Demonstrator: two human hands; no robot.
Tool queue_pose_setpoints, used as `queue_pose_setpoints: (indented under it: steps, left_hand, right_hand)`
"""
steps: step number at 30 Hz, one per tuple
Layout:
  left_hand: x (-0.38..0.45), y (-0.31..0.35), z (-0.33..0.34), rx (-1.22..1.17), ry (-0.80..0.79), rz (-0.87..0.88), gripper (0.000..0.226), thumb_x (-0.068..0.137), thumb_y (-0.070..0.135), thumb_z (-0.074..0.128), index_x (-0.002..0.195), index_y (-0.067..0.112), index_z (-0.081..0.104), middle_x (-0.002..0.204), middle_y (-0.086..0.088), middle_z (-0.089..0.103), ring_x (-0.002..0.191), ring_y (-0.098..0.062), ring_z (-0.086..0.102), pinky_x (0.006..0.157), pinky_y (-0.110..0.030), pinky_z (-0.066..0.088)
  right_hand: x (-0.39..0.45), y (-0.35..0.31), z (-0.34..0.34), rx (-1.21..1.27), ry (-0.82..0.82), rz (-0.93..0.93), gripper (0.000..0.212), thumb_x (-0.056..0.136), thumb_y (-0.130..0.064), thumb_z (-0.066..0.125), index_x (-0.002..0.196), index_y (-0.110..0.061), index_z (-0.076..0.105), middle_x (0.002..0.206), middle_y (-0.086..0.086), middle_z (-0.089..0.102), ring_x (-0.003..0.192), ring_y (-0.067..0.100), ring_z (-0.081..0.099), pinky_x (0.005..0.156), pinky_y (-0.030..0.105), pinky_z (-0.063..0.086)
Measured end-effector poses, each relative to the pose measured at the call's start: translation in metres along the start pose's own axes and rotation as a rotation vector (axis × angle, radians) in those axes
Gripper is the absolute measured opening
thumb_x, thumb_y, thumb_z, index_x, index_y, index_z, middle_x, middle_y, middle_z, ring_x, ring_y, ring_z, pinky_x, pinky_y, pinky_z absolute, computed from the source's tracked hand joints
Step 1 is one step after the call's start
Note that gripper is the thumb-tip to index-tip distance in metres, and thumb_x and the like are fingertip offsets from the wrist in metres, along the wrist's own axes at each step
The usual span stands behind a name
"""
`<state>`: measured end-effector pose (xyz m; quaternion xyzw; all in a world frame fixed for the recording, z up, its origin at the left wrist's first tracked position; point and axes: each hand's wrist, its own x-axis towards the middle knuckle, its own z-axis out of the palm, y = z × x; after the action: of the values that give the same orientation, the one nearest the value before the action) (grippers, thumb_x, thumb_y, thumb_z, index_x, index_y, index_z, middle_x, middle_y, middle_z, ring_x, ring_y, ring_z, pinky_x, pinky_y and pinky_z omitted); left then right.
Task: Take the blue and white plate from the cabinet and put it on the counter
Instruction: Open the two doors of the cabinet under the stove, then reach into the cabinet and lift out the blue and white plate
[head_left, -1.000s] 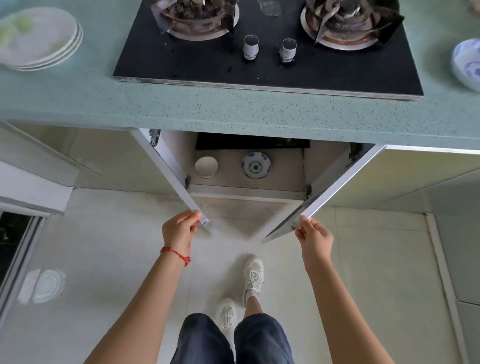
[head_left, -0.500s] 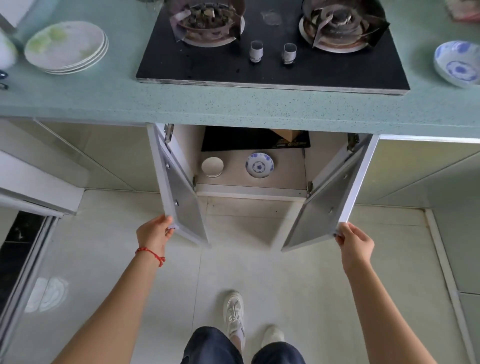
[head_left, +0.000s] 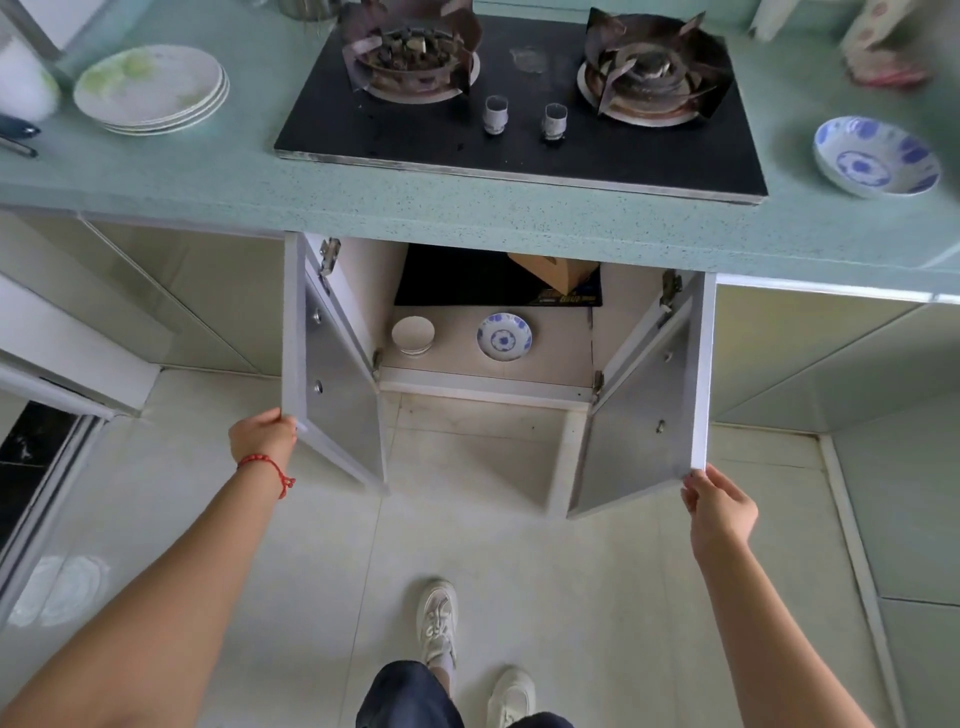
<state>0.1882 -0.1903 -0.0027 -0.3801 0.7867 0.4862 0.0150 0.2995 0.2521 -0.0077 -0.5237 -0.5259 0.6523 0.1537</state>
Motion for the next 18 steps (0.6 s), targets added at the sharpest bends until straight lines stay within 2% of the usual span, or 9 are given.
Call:
queue_pose_setpoints:
  steps: [2,4,6,7,9,11,13,18]
  left_hand:
    - [-0.009,0.003,-0.001,0.091,0.06,0.022,0.012,0.073,0.002,0.053,0.075,-0.002,0.065,0.067,-0.02,0.053,0.065,-0.031,0.045,0.058,-0.031,0.039]
    - [-0.027,0.006,0.002,0.199,0.074,0.073,0.023,0.08,0.008,0.056,0.095,-0.009,0.059,0.094,-0.03,0.059,0.086,-0.042,0.055,0.078,-0.041,0.046]
    - [-0.054,0.007,0.008,0.262,0.037,0.15,0.04,0.084,0.012,0.057,0.117,-0.01,0.049,0.124,-0.033,0.051,0.114,-0.044,0.048,0.097,-0.046,0.039]
    - [-0.07,0.007,0.012,0.275,-0.001,0.21,0.045,0.085,0.011,0.057,0.123,-0.008,0.045,0.13,-0.033,0.047,0.121,-0.043,0.044,0.102,-0.045,0.035]
    - [-0.099,0.002,0.02,0.313,-0.091,0.382,0.047,0.084,0.009,0.058,0.125,-0.008,0.043,0.133,-0.031,0.045,0.125,-0.041,0.04,0.106,-0.045,0.031]
    - [-0.121,-0.004,0.026,0.394,-0.16,0.548,0.046,0.083,0.006,0.06,0.123,-0.008,0.045,0.131,-0.031,0.047,0.124,-0.041,0.042,0.106,-0.047,0.034]
    - [-0.131,-0.008,0.031,0.524,-0.199,0.683,0.046,0.081,0.007,0.062,0.122,-0.007,0.047,0.13,-0.029,0.05,0.122,-0.042,0.045,0.102,-0.05,0.038]
    - [-0.113,-0.006,0.04,0.794,-0.269,0.883,0.047,0.072,0.013,0.072,0.114,-0.003,0.056,0.122,-0.025,0.059,0.111,-0.041,0.056,0.089,-0.053,0.048]
  right_hand:
    - [-0.003,0.002,-0.006,-0.025,-0.016,0.004,0.031,0.08,0.005,0.057,0.111,0.001,0.058,0.081,0.007,0.065,0.067,0.012,0.058,0.057,0.008,0.051]
    - [-0.011,0.007,-0.01,-0.08,-0.009,0.0,0.036,0.082,0.002,0.057,0.118,0.002,0.053,0.1,0.014,0.059,0.084,0.019,0.055,0.076,0.021,0.052]
    - [-0.027,0.013,-0.012,-0.185,-0.022,-0.024,0.038,0.084,-0.002,0.056,0.122,0.0,0.048,0.111,0.016,0.06,0.093,0.023,0.056,0.092,0.036,0.046]
    - [-0.036,0.016,-0.012,-0.262,-0.04,-0.054,0.038,0.085,-0.005,0.056,0.122,-0.002,0.048,0.116,0.016,0.06,0.098,0.026,0.057,0.098,0.04,0.043]
    - [-0.057,0.024,-0.012,-0.421,-0.094,-0.138,0.035,0.086,-0.011,0.055,0.12,-0.006,0.051,0.121,0.015,0.06,0.108,0.029,0.056,0.099,0.039,0.039]
    - [-0.074,0.029,-0.011,-0.53,-0.18,-0.238,0.034,0.087,-0.014,0.054,0.12,-0.007,0.052,0.121,0.016,0.06,0.11,0.029,0.055,0.093,0.034,0.038]
    - [-0.084,0.033,-0.008,-0.674,-0.272,-0.372,0.036,0.088,-0.014,0.053,0.122,-0.004,0.049,0.125,0.019,0.056,0.114,0.032,0.051,0.094,0.036,0.038]
    - [-0.082,0.037,0.014,-1.007,-0.426,-0.534,0.044,0.091,-0.026,0.047,0.13,-0.008,0.039,0.136,0.013,0.046,0.125,0.03,0.041,0.101,0.038,0.036]
